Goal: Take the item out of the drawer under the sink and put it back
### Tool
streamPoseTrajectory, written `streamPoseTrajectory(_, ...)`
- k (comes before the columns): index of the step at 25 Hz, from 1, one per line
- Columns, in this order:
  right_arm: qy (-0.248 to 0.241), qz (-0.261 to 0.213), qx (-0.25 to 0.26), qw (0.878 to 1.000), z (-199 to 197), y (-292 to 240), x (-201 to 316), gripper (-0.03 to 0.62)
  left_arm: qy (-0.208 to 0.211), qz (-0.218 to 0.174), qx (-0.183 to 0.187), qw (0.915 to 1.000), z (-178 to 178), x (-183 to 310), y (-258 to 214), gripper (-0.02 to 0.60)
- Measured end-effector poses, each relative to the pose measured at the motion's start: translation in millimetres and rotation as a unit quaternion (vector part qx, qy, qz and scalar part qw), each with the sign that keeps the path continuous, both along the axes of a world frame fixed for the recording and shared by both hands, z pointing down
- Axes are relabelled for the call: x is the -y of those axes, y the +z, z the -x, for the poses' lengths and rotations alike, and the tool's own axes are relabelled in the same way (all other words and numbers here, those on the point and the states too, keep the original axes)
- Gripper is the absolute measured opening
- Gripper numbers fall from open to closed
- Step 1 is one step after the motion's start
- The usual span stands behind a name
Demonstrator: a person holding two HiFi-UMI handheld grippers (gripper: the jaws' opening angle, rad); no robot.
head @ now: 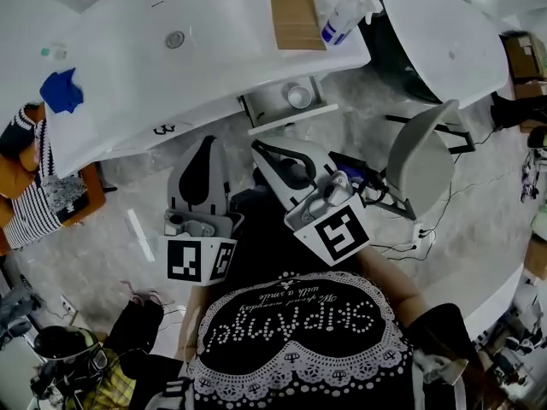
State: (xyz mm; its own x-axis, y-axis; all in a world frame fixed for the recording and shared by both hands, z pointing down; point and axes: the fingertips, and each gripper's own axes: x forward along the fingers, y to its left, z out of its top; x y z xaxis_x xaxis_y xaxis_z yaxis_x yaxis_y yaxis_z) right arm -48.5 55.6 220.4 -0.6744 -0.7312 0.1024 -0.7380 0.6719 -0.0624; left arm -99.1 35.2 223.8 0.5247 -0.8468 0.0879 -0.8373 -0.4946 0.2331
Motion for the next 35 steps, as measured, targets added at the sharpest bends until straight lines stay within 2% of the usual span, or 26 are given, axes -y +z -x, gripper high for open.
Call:
streamPoseTrajectory(8,-0.035,0.024,-0.014,0.999,11,14,-28,0.018,-0.001,-0.002,-0.003,1.0,0,-22,4,0.005)
streamPoseTrajectory(12,-0.051,0.04,-0.029,0.997,12,22,-37,0.018,0.008,0.002,0.012,0.9999,-5,-30,8,0.005)
streamPoseTrajectory(20,-0.009,0.032,0.011,0.999,0,17,-37,0.018,0.012,0.002,0.01,0.9999,-11,-39,9,0.005)
streamPoseTrajectory(24,-0.007,0.025,0.024,0.999,-3,14,-40,0.02,0.008,0.006,0.009,0.9999,-11,-42,9,0.005)
streamPoseTrajectory(35,-0.006,0.027,0.018,0.999,-3,16,-43,0.02,0.017,-0.019,-0.007,0.9996,-13,-45,2,0.005)
